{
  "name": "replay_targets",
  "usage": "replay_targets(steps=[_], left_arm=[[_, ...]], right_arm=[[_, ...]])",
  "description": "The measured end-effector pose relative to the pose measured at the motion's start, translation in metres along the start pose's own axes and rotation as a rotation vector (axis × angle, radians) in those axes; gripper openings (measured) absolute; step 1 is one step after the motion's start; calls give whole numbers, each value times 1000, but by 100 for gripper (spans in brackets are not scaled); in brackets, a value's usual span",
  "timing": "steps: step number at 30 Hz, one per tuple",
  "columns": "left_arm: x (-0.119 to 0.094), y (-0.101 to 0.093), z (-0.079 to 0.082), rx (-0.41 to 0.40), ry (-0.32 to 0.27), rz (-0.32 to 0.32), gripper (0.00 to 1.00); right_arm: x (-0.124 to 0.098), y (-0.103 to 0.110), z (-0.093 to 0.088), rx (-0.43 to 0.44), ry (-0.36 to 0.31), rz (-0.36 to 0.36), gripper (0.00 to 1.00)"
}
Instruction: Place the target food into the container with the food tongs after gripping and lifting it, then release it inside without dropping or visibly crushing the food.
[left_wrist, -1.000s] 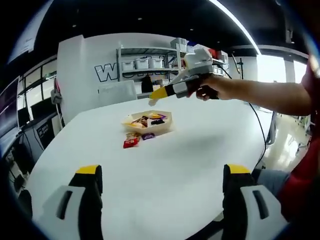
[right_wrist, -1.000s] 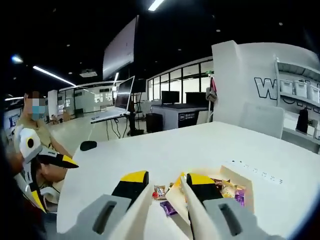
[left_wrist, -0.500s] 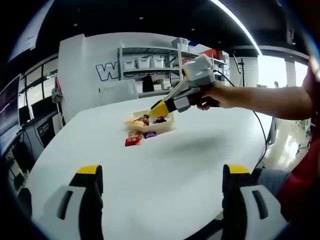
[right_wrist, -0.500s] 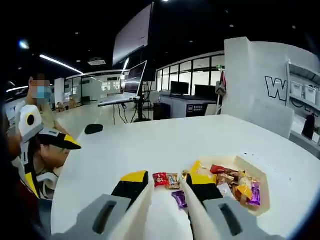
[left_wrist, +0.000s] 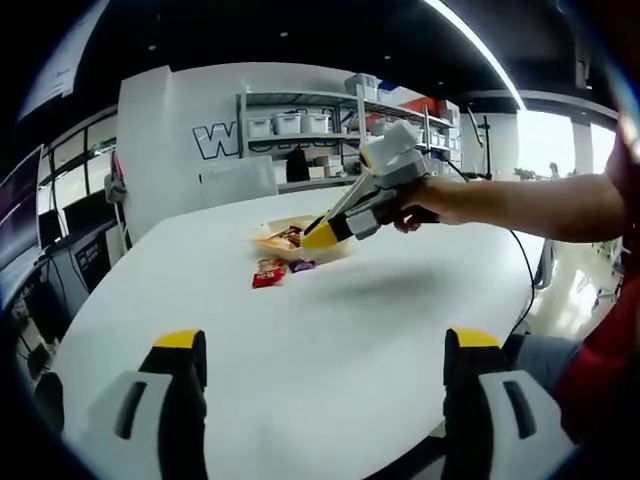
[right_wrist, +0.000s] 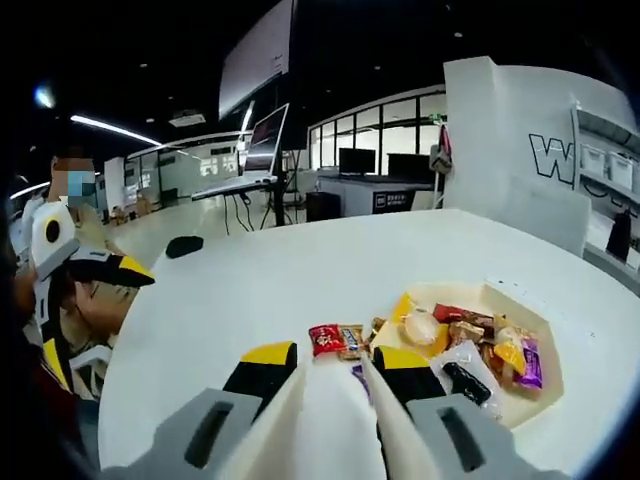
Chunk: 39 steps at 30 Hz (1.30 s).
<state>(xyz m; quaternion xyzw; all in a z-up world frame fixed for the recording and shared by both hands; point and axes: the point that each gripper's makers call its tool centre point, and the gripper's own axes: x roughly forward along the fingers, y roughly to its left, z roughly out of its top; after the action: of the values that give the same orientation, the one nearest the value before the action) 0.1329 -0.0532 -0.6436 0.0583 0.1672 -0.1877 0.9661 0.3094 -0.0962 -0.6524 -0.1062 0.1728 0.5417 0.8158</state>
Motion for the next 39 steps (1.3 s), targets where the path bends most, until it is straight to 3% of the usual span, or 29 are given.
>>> replay_targets(steps=[7,22,30,39], left_arm=[[-1,1,-4,0,8,1,96],[-6,7,-6,-5,9,13,95],[-3,7,-7,-4,12,7,95],[-6,12,-7,-8,11,18,95]], right_arm=[[9,0,-13,20,30,-17,25],[15,-5,-14,5,36,-54,25],[18,-5,-22,9,76,-72,25],[20,-10,-17,12,63,-92,25]])
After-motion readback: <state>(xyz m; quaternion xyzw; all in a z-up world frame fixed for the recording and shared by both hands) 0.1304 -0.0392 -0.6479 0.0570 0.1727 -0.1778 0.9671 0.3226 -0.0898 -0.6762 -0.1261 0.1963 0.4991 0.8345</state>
